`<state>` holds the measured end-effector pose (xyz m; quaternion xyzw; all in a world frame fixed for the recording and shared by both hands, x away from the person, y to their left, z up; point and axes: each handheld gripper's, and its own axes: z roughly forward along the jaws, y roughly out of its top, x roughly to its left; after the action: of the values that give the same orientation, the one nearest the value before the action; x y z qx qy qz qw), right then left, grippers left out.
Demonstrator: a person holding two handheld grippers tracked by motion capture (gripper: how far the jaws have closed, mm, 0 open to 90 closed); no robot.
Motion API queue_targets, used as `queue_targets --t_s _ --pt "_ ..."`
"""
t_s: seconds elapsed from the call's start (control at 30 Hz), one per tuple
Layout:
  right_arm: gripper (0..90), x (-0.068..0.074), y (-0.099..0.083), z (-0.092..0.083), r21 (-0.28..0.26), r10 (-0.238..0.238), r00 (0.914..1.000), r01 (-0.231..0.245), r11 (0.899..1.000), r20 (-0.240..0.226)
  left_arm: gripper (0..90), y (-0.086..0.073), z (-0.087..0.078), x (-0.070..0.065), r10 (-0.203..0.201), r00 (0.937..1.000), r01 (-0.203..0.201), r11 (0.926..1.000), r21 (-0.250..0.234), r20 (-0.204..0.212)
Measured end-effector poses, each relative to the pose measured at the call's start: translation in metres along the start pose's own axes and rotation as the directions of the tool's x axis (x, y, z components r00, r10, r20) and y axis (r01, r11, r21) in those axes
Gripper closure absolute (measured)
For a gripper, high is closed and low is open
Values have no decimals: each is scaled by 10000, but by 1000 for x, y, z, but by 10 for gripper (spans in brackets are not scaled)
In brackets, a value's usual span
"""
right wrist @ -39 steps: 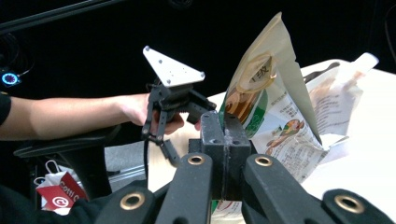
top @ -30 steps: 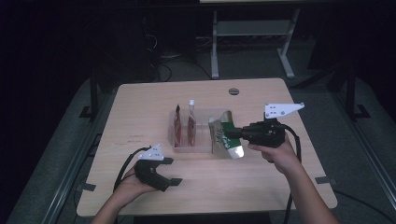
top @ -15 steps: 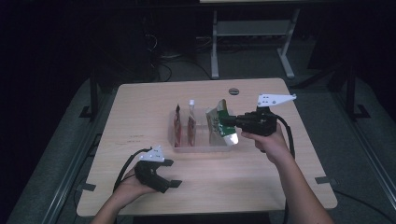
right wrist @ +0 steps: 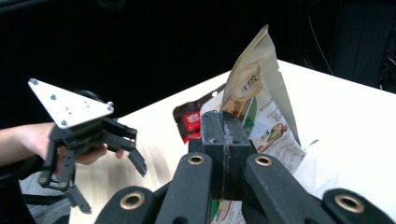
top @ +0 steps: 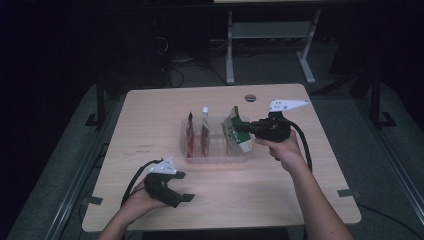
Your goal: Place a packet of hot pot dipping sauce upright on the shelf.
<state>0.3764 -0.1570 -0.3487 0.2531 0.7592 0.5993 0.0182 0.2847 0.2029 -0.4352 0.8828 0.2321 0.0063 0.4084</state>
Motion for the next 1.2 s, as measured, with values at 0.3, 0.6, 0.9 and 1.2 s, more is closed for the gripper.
queue_targets --t_s 0.3,0.6,0.9,1.2 --pt "900 -10 -3 13 324 178 9991 -191 9993 397 133 -1 -1 1 -87 9999 87 9999 -59 -103" --pt "894 -17 0 14 286 320 9966 -343 9990 758 133 -2 2 2 22 9999 -20 9998 214 -100" --pt "820 -20 13 22 1000 -64 9873 -97 9949 1589 133 1 4 3 13 10000 -11 9996 270 -72" --pt "438 -14 17 6 891 -119 9864 -28 9960 1641 133 3 3 10 85 9998 -80 9996 265 -196"
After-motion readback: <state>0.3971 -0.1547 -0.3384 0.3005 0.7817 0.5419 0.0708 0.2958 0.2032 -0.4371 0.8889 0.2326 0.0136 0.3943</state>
